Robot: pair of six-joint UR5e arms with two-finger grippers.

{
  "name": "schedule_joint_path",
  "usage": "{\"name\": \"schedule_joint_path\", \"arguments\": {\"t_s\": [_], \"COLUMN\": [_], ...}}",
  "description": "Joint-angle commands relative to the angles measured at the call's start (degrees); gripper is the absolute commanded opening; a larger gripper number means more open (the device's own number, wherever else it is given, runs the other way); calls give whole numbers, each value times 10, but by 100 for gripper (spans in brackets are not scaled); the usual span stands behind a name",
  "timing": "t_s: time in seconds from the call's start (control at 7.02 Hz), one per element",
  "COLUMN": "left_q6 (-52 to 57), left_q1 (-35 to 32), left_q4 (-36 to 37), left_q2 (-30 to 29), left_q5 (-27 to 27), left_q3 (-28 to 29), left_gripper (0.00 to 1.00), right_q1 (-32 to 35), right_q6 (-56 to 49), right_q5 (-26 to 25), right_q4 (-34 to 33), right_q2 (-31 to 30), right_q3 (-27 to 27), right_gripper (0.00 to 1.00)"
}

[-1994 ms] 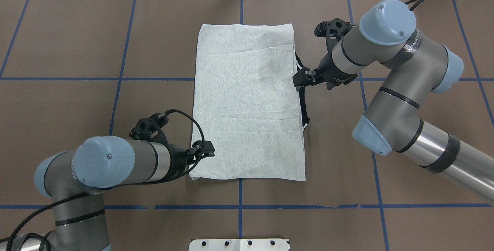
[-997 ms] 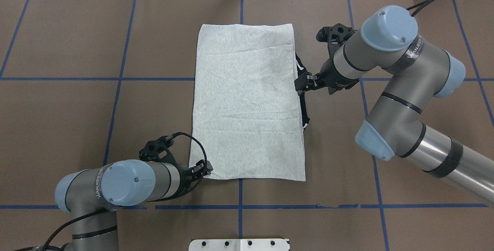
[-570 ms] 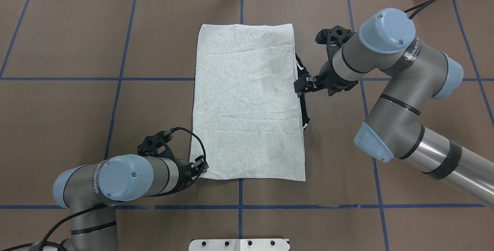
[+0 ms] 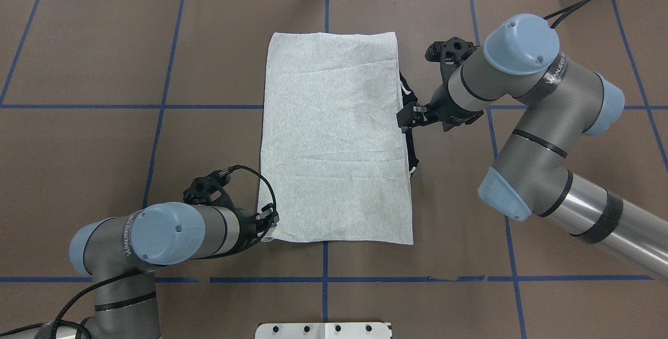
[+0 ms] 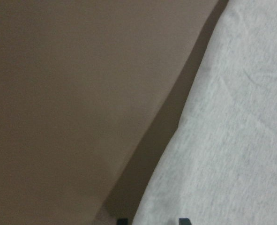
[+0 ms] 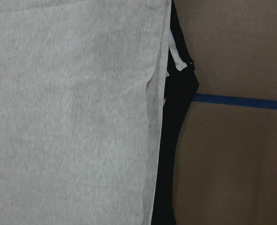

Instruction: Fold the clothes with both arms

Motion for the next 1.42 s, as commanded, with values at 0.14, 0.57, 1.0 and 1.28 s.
{"name": "schedule_joint_path", "arguments": {"t_s": [0.14,0.57,1.0,1.28], "left_q6": [0,0,0,0], "left_q1": [4,4,3,2], "left_q4": [1,1,5,5], "left_q2": [-8,-7,-7,-7], "left_q5": [-1,-2,-2,-3], "left_q3": [2,1,-5,-8], "left_gripper": [47,30,30,30], "right_q1": [-1,-2,-3,-3], "right_q6": [0,0,3,4], "right_q5": [0,0,0,0], "right_q4": [0,0,0,0], "right_q2": [0,0,1,1], "right_q3": [0,0,1,1], "right_gripper": [100,100,100,100]}}
